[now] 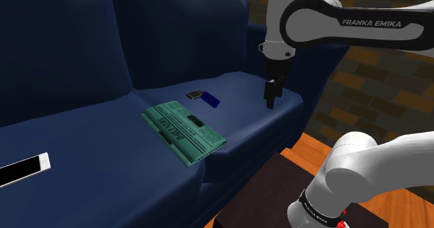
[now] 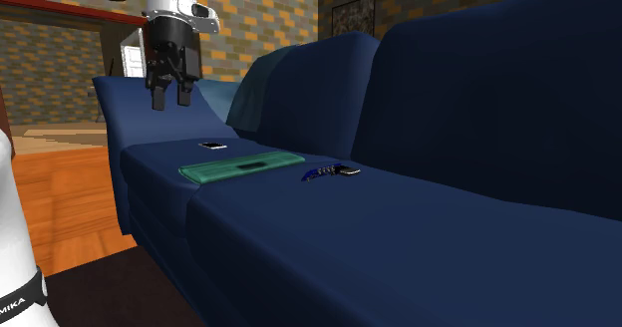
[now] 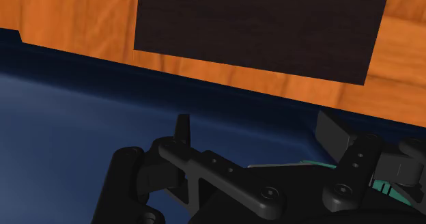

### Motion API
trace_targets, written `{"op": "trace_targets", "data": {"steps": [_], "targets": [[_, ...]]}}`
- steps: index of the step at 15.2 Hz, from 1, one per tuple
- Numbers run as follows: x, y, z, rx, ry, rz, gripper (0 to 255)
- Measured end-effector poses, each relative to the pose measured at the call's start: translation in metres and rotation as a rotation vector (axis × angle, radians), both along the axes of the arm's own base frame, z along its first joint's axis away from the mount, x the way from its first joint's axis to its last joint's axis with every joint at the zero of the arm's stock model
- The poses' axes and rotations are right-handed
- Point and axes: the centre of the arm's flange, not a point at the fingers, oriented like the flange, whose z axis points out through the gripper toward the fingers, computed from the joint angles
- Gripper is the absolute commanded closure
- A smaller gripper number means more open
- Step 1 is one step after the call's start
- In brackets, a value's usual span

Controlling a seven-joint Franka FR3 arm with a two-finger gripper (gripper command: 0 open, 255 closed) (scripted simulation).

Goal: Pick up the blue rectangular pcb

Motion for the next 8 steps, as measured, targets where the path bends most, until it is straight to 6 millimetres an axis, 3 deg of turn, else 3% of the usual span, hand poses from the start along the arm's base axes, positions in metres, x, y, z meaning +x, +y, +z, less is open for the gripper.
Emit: {"op": "trace_targets", "data": {"steps": [4,8], "targets": [[0.016,0.002,-0.017,-0.014,-0.034,-0.013,0],[0.047,-0.005,-0.046,-0.040,-0.099,-0.036,0]]}}
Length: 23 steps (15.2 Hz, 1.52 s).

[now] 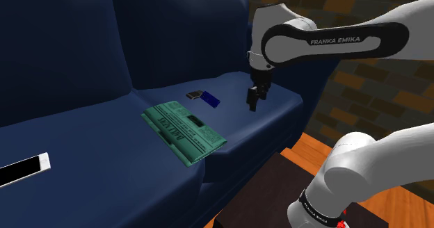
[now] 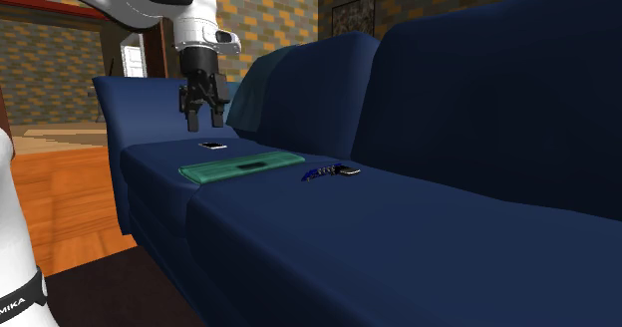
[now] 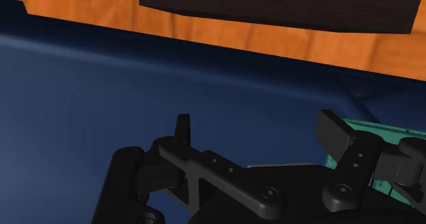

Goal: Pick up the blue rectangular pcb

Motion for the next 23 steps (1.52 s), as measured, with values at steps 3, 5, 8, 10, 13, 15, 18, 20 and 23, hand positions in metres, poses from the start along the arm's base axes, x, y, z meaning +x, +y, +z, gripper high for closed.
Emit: {"op": "trace_targets", "data": {"steps": [3,5,8,10,13,15,18,20,23], "targets": [[0.028,0.000,-0.019,-0.020,-0.053,-0.017,0],[0.044,0.000,-0.033,-0.033,-0.089,-0.029,0],[0.074,-0.006,-0.051,-0.052,-0.141,-0.047,0],[0.093,-0.008,-0.063,-0.065,-0.175,-0.059,0],[0.121,-0.012,-0.077,-0.085,-0.228,-0.076,0],[0.141,-0.014,-0.086,-0.097,-0.263,-0.087,0],[0.171,-0.022,-0.094,-0.117,-0.316,-0.105,0],[0.191,-0.026,-0.105,-0.130,-0.351,-0.117,0],[0.219,-0.032,-0.113,-0.146,-0.398,-0.133,0]]}}
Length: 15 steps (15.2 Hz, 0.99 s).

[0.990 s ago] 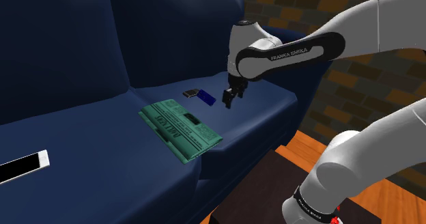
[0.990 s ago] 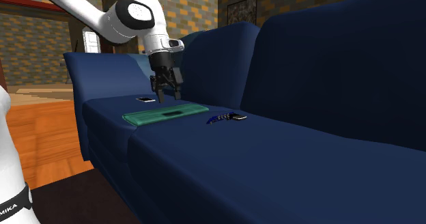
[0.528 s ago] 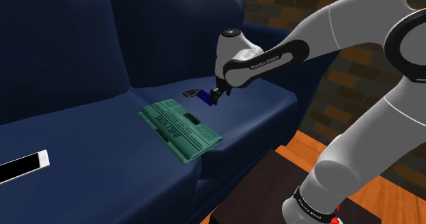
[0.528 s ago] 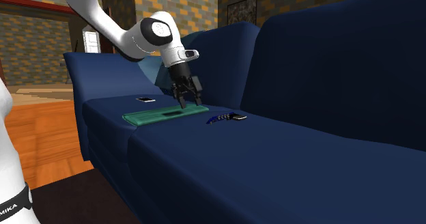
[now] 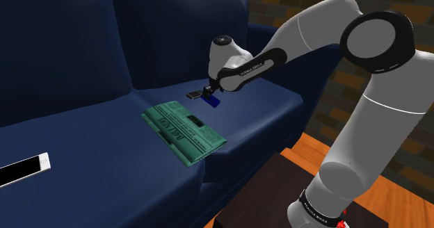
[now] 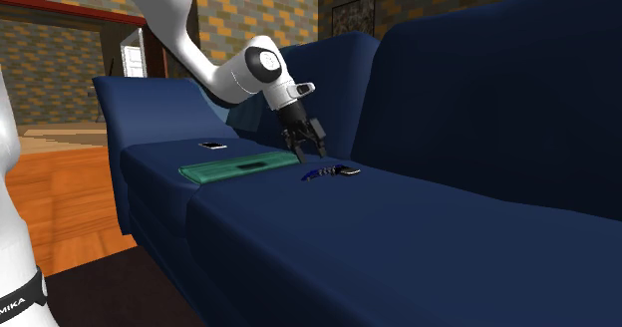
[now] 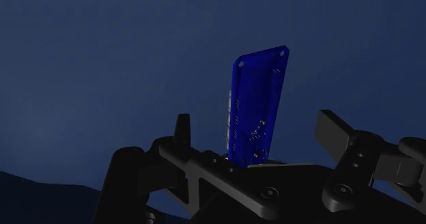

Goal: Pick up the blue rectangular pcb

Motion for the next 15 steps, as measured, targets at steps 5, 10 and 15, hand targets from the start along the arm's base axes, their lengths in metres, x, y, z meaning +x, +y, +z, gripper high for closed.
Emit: {"op": "trace_targets", "data": {"steps": [5,10,15], "targets": [[0.007,-0.003,-0.024,-0.005,-0.012,-0.004,0],[0.007,-0.003,-0.042,-0.005,-0.013,-0.004,255],[0.007,-0.002,-0.042,-0.004,-0.014,-0.003,255]]}}
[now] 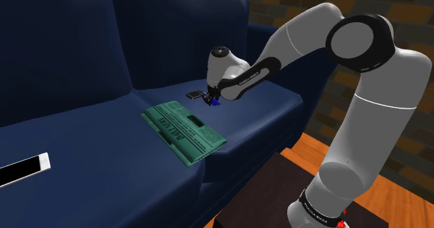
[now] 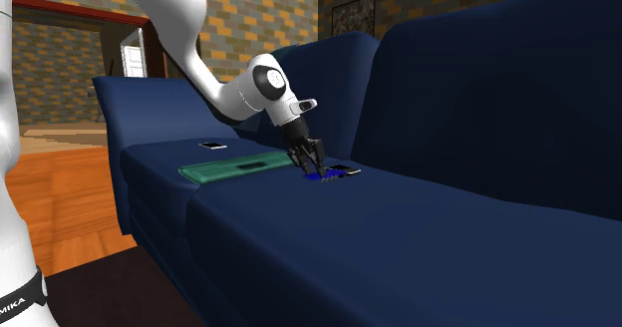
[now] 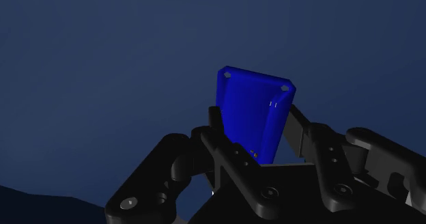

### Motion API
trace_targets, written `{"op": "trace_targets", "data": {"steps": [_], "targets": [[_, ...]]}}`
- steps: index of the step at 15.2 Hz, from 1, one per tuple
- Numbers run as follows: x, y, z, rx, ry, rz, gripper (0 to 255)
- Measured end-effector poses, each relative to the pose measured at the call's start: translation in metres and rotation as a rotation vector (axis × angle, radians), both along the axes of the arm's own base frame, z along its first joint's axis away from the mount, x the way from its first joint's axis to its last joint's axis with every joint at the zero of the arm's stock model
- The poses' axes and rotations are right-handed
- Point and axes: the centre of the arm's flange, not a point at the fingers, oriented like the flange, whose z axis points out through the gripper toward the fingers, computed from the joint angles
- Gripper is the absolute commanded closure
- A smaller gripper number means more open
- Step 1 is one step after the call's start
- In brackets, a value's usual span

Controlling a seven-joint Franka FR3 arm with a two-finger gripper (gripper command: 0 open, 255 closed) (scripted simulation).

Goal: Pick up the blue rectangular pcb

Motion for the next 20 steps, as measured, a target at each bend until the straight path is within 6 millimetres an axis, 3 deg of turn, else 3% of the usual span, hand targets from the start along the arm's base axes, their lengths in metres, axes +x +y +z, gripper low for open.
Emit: {"op": "trace_targets", "data": {"steps": [5,20], "targets": [[0.001,0.000,0.002,0.000,0.001,-0.001,255],[0.002,0.000,0.076,0.000,0.001,-0.001,255]]}}
